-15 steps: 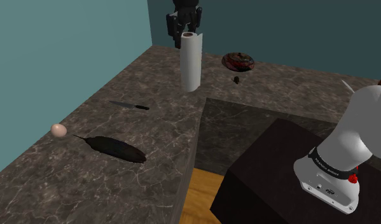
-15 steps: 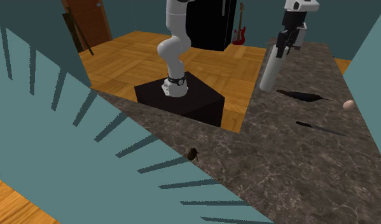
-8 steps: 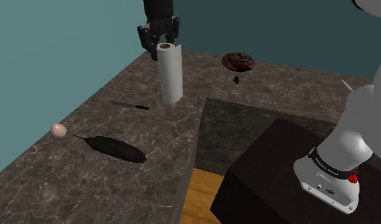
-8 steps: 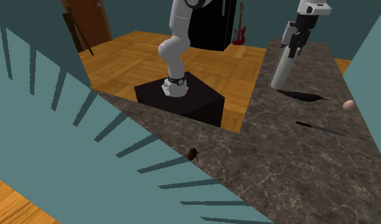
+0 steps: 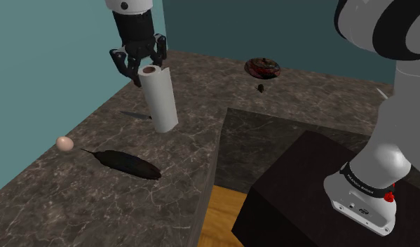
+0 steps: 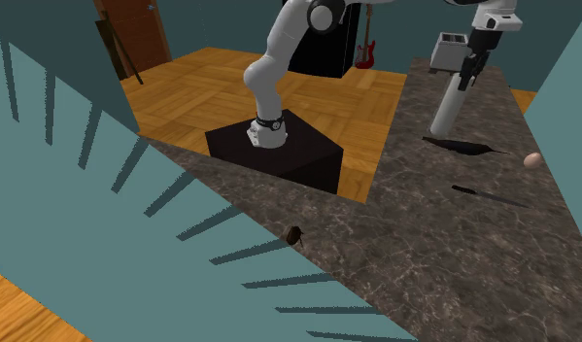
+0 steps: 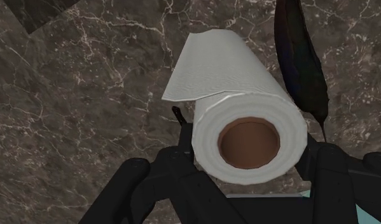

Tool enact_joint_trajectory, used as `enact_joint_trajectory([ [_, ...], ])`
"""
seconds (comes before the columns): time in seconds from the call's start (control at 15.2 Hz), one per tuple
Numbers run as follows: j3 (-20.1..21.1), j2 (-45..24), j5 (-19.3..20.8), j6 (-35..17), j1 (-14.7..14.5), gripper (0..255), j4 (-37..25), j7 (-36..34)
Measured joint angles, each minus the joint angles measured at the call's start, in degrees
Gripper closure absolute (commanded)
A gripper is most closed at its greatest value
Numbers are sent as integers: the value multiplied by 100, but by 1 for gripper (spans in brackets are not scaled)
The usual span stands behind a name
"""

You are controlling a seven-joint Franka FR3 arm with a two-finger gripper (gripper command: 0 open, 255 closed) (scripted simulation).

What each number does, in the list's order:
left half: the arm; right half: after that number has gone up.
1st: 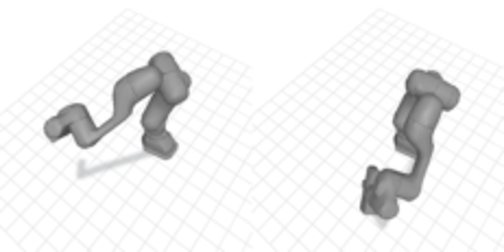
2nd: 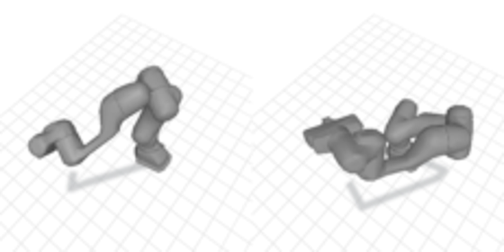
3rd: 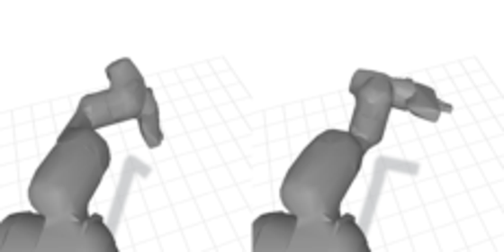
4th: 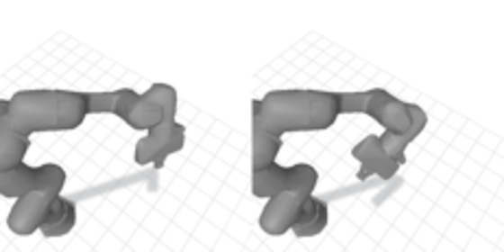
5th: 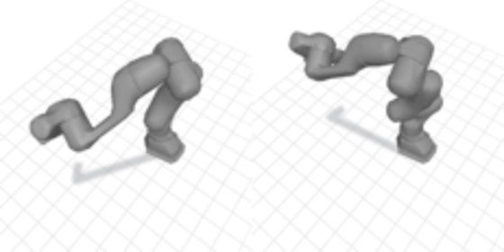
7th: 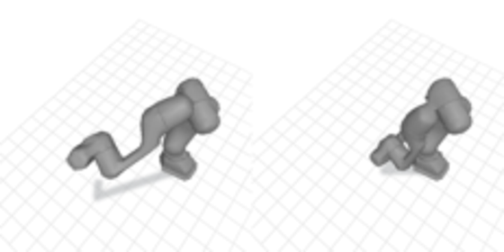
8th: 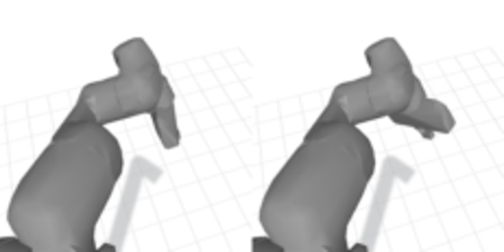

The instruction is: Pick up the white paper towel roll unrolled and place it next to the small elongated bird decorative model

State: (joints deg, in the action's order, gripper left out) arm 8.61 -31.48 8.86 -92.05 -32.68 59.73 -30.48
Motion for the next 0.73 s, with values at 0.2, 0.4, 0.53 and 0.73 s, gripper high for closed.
enact_joint_trajectory([
  [0.2,11,-127,24,-130,-74,255,14,-101],
  [0.4,12,-112,26,-366,-67,255,265,-138],
  [0.53,10,-73,23,-527,-42,255,468,-139],
  [0.73,11,-44,26,-790,-27,255,760,-169],
])
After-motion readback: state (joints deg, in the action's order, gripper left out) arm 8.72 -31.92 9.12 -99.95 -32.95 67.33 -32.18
